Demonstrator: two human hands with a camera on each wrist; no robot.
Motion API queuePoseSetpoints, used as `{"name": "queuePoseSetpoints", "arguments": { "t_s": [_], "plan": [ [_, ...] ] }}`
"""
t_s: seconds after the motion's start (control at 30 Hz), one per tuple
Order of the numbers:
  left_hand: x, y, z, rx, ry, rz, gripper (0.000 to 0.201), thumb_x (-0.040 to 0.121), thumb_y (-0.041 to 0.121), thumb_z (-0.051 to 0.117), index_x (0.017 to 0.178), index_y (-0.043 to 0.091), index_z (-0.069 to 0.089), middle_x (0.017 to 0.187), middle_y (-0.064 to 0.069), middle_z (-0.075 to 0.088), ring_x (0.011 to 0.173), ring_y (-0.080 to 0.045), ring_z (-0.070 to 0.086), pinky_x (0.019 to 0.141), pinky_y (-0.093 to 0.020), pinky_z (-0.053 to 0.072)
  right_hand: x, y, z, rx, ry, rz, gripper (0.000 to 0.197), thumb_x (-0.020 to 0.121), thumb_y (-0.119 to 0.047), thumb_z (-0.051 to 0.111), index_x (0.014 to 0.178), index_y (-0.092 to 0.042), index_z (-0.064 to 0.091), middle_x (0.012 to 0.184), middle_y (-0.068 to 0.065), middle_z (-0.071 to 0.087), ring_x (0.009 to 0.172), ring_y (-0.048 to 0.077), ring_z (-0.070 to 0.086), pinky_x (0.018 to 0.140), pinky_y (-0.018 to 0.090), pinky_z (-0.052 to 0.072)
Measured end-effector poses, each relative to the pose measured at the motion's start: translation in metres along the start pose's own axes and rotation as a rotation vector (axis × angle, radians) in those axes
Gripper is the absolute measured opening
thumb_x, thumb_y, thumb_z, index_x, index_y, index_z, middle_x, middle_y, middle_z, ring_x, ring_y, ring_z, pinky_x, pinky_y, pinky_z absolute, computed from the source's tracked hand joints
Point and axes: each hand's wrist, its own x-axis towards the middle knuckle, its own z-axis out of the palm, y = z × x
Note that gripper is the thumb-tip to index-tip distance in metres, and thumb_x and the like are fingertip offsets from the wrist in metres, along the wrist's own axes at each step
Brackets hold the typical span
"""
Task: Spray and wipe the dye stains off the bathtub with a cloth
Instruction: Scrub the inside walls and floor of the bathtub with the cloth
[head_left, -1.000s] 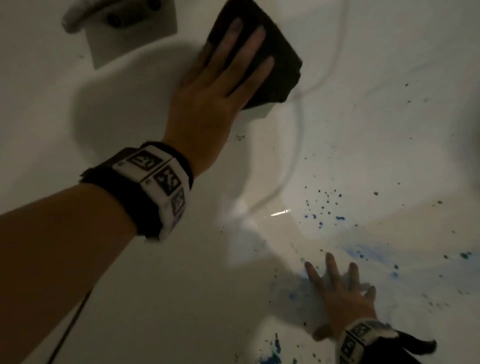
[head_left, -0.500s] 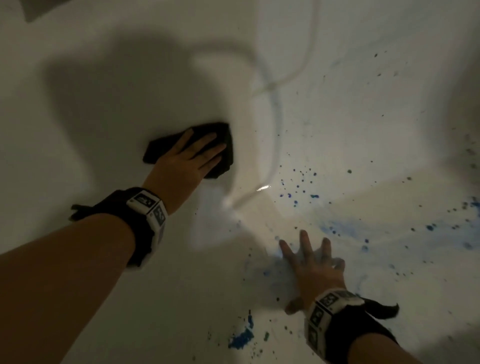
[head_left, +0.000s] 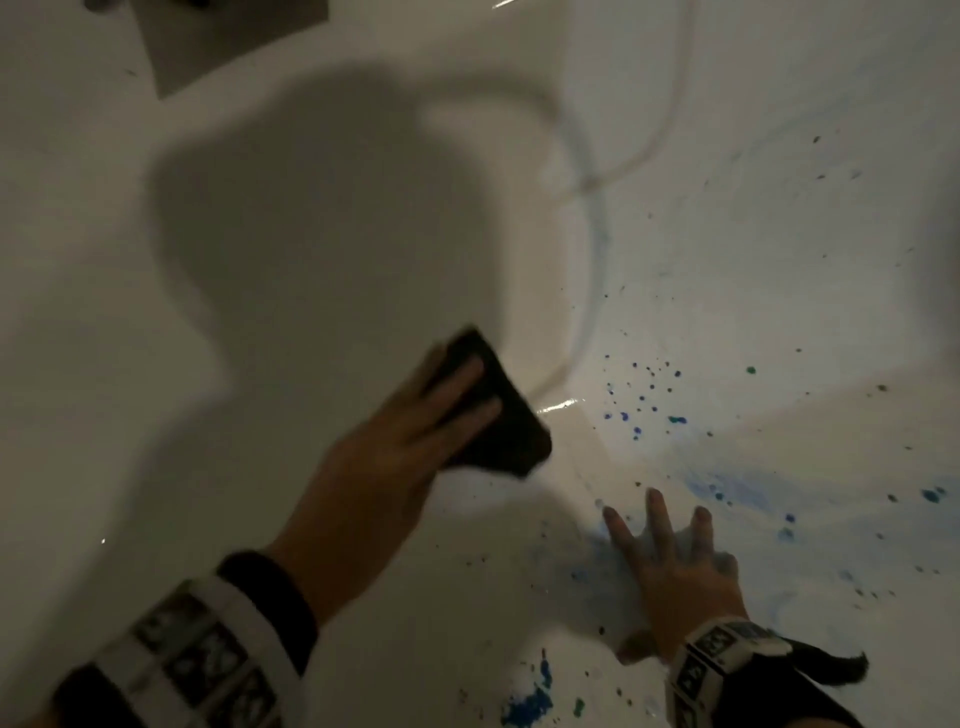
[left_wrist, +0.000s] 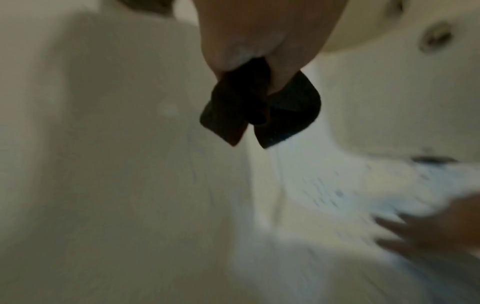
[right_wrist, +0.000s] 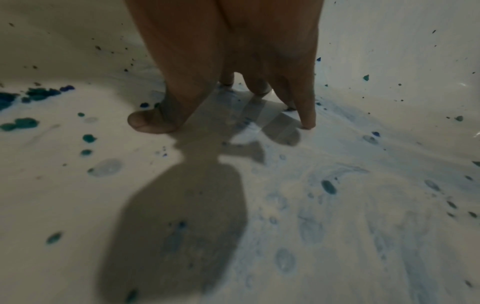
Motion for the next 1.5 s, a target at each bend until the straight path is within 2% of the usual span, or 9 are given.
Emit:
{"name": "queuePoseSetpoints", "arguments": {
  "t_s": [0.27, 0.53, 0.67, 0.77, 0.87, 1.13, 1.23, 1.33, 1.5],
  "plan": [
    [0.098, -0.084, -0.091, 0.737, 0.14, 0.191, 0.044, 0.098, -0.001, 0.035, 0.14, 0.011, 0.04, 0.148, -0.015, 0.032, 0.136, -0.041, 0.025, 0.113, -0.05, 0.019, -0.001, -0.002, 0.0, -0.024, 0.045, 0.003, 0.127, 0.065, -0.06, 0.071, 0.139, -0.038, -0.03, 0.147, 0.01, -0.036, 0.136, 0.05, -0.015, 0.11, 0.057, 0.021],
    [0.069, -0.09, -0.045, 0.747, 0.14, 0.197, 0.04, 0.097, -0.004, 0.032, 0.131, 0.005, 0.051, 0.141, -0.018, 0.044, 0.129, -0.043, 0.037, 0.107, -0.056, 0.022, -0.001, -0.005, 0.001, -0.053, 0.09, 0.018, 0.126, 0.065, -0.06, 0.071, 0.139, -0.039, -0.029, 0.149, 0.01, -0.033, 0.137, 0.049, -0.014, 0.11, 0.058, 0.02],
    [0.004, -0.08, 0.016, 0.573, -0.331, -0.052, 0.057, 0.077, -0.005, 0.026, 0.121, 0.001, 0.06, 0.133, -0.024, 0.05, 0.117, -0.051, 0.048, 0.091, -0.066, 0.04, 0.001, -0.004, 0.006, -0.041, 0.096, 0.015, 0.128, 0.063, -0.061, 0.071, 0.138, -0.04, -0.03, 0.148, 0.009, -0.035, 0.136, 0.049, -0.015, 0.109, 0.058, 0.021],
    [-0.041, -0.062, 0.058, 0.308, -0.689, -0.622, 0.071, 0.088, -0.01, 0.036, 0.149, 0.014, 0.011, 0.157, -0.01, 0.0, 0.143, -0.034, 0.013, 0.108, -0.043, 0.034, 0.002, -0.004, 0.007, -0.032, 0.101, 0.004, 0.127, 0.064, -0.06, 0.072, 0.139, -0.04, -0.029, 0.148, 0.009, -0.036, 0.136, 0.049, -0.016, 0.11, 0.058, 0.021],
    [-0.058, -0.033, 0.092, 0.158, -0.526, -0.814, 0.074, 0.091, -0.007, 0.037, 0.149, 0.023, 0.003, 0.157, -0.003, -0.01, 0.145, -0.026, -0.002, 0.109, -0.04, 0.032, 0.004, -0.003, 0.005, -0.044, 0.103, 0.0, 0.127, 0.063, -0.06, 0.072, 0.139, -0.04, -0.028, 0.148, 0.009, -0.035, 0.136, 0.05, -0.016, 0.109, 0.059, 0.022],
    [-0.076, 0.083, 0.127, -0.097, -0.555, -0.348, 0.063, 0.086, -0.001, 0.055, 0.141, 0.026, 0.039, 0.154, -0.002, 0.022, 0.142, -0.028, 0.022, 0.108, -0.045, 0.037, 0.008, -0.003, 0.01, -0.051, 0.101, 0.04, 0.129, 0.061, -0.062, 0.073, 0.137, -0.043, -0.029, 0.148, 0.006, -0.035, 0.137, 0.048, -0.015, 0.109, 0.058, 0.024],
    [-0.076, 0.073, 0.101, -0.211, -0.277, -0.56, 0.052, 0.094, 0.004, 0.045, 0.14, 0.027, 0.04, 0.152, -0.001, 0.026, 0.139, -0.021, 0.025, 0.112, -0.038, 0.03, 0.005, -0.005, 0.008, -0.048, 0.115, 0.025, 0.129, 0.06, -0.06, 0.074, 0.138, -0.044, -0.027, 0.149, 0.006, -0.034, 0.137, 0.047, -0.015, 0.109, 0.06, 0.024],
    [-0.067, 0.023, 0.066, -0.176, 0.023, -0.815, 0.053, 0.091, -0.001, 0.047, 0.14, 0.02, 0.04, 0.142, -0.02, 0.042, 0.126, -0.039, 0.045, 0.107, -0.047, 0.037, 0.004, -0.004, 0.006, -0.047, 0.113, 0.011, 0.128, 0.06, -0.061, 0.073, 0.138, -0.042, -0.027, 0.148, 0.006, -0.036, 0.137, 0.047, -0.017, 0.108, 0.061, 0.023],
    [-0.089, -0.077, 0.051, 0.16, -0.33, -1.185, 0.069, 0.09, -0.005, 0.046, 0.149, 0.02, 0.022, 0.157, -0.01, 0.007, 0.141, -0.039, 0.015, 0.112, -0.052, 0.023, 0.002, -0.004, 0.009, -0.048, 0.122, 0.007, 0.129, 0.06, -0.062, 0.073, 0.139, -0.042, -0.027, 0.148, 0.005, -0.036, 0.137, 0.047, -0.017, 0.107, 0.061, 0.026]
  ]
}}
